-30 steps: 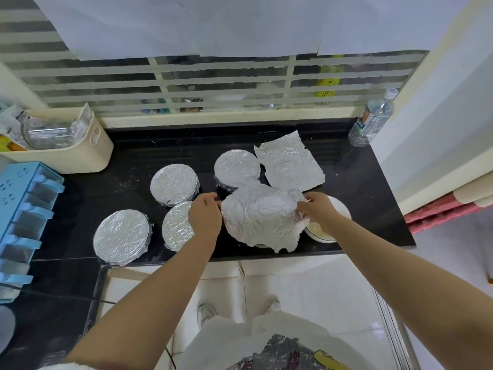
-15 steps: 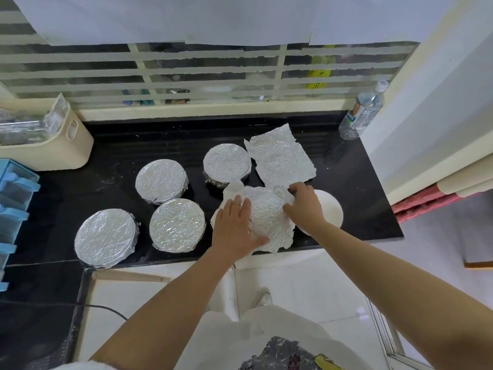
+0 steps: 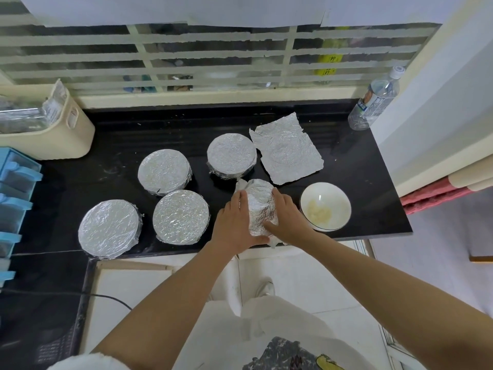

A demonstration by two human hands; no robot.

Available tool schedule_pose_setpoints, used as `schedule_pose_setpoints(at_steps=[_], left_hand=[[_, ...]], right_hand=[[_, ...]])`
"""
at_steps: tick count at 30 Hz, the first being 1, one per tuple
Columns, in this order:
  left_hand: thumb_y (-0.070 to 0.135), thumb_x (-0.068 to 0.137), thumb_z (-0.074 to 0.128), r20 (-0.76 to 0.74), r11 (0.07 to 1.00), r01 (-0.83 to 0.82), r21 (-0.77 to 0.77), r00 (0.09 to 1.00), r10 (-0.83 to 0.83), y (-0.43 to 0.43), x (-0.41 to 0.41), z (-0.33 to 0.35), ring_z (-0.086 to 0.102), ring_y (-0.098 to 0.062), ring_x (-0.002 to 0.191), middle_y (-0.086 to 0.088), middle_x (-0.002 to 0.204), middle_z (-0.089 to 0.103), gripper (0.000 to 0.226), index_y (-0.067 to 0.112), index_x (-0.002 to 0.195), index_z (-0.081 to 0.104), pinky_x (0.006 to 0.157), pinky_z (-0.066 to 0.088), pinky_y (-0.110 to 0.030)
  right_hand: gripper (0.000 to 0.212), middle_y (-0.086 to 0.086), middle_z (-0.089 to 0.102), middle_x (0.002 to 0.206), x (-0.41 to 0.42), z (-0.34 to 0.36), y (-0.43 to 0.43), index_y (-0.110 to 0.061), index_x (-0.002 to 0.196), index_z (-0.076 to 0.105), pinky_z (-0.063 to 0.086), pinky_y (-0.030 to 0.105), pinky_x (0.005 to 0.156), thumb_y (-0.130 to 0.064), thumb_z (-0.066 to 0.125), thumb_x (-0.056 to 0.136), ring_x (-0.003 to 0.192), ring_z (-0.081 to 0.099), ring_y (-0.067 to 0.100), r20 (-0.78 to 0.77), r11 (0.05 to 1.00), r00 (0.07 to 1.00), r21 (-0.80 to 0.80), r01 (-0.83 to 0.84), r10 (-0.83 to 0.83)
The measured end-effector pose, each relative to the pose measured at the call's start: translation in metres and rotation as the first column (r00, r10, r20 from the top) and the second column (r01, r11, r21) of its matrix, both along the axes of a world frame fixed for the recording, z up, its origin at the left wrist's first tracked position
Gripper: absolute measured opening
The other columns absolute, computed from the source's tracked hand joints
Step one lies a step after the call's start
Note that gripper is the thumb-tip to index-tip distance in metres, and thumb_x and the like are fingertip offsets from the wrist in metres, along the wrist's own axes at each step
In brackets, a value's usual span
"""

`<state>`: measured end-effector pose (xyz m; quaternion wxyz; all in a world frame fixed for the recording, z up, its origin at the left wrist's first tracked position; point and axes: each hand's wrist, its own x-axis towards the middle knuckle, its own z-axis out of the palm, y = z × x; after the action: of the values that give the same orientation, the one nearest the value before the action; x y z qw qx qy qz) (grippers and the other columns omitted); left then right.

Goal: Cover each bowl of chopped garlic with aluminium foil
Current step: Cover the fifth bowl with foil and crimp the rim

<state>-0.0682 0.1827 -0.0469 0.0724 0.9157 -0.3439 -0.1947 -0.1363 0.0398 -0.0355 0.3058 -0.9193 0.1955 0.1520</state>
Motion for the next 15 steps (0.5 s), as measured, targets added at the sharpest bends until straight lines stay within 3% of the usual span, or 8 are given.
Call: schedule_pose_setpoints(at_steps=[7, 9, 12, 15], left_hand=[[0.086, 0.059, 0.063, 0.002, 1.0, -0.016, 0.012, 1.0, 0.016, 0.009, -0.007, -0.005, 0.022, -0.027, 0.143, -0.015, 0.158, 0.01, 0.146, 0.003, 0.154, -0.01, 0.116, 0.025, -0.037], [0.088, 0.057, 0.062, 0.009, 1.0, 0.01, 0.007, 1.0, -0.01, 0.01, -0.005, -0.005, 0.01, -0.029, 0.148, -0.015, 0.16, 0.003, 0.148, 0.006, 0.154, -0.015, 0.121, 0.013, -0.043], [0.091, 0.056, 0.059, 0.033, 0.995, 0.099, -0.02, 0.995, -0.098, 0.003, -0.001, -0.002, -0.02, -0.029, 0.149, -0.012, 0.161, -0.022, 0.147, 0.015, 0.153, -0.021, 0.12, -0.01, -0.053], [0.091, 0.057, 0.056, 0.052, 0.985, 0.174, 0.014, 0.983, -0.175, -0.006, 0.001, -0.005, -0.027, -0.03, 0.147, -0.009, 0.159, -0.029, 0.142, 0.021, 0.154, -0.02, 0.119, -0.011, -0.056]], right_hand=[[0.097, 0.012, 0.019, 0.152, -0.009, 0.0, 0.002, -0.011, 0.154, 0.0, 0.039, 0.034, 0.103, -0.027, 0.067, 0.087, 0.132, 0.04, 0.031, -0.016, 0.996, 0.999, 0.07, -0.048, 0.05], [0.097, 0.011, 0.018, 0.153, -0.008, 0.002, 0.0, -0.012, 0.154, -0.001, 0.038, 0.03, 0.098, -0.028, 0.067, 0.087, 0.131, 0.042, 0.029, -0.03, 0.996, 0.998, 0.069, -0.057, 0.06], [0.097, 0.011, 0.018, 0.154, -0.006, 0.004, -0.003, -0.013, 0.154, -0.003, 0.039, 0.03, 0.095, -0.029, 0.067, 0.088, 0.13, 0.044, 0.028, -0.056, 0.996, 0.996, 0.066, -0.064, 0.067], [0.099, 0.01, 0.016, 0.155, -0.006, 0.006, -0.003, -0.014, 0.154, -0.004, 0.038, 0.031, 0.099, -0.029, 0.068, 0.088, 0.133, 0.041, 0.029, -0.062, 0.995, 0.996, 0.082, -0.055, 0.06]])
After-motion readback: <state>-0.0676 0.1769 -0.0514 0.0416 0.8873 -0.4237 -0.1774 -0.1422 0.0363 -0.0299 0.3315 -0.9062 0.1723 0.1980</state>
